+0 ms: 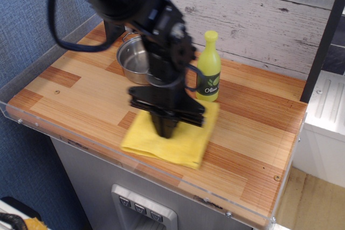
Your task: Move yellow cloth to the left bottom edge of table.
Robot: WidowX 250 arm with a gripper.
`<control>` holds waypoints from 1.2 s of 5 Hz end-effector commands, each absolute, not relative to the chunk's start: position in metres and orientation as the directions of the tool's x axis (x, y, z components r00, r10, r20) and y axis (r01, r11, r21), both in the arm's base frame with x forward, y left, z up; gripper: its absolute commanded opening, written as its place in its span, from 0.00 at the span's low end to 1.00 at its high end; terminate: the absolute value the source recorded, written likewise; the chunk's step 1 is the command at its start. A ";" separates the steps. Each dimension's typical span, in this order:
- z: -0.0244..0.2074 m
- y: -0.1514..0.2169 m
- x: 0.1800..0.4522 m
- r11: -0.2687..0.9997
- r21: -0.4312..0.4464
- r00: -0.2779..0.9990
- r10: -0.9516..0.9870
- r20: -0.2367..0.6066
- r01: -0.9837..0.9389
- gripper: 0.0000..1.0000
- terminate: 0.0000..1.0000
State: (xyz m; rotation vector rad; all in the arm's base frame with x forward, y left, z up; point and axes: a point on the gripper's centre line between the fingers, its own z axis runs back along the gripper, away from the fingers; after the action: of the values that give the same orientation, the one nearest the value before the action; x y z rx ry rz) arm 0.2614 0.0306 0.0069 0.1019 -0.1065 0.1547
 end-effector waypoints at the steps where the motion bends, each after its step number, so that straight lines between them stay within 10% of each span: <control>1: 0.004 0.088 0.243 0.970 0.172 0.986 0.166 0.035 -0.169 0.00 0.00; 6: 0.020 0.159 0.237 0.976 0.165 0.980 0.112 0.163 -0.139 0.00 0.00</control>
State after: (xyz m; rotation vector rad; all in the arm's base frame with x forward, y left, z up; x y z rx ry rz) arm 0.2418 0.1540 0.0110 0.1627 -0.1345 0.1194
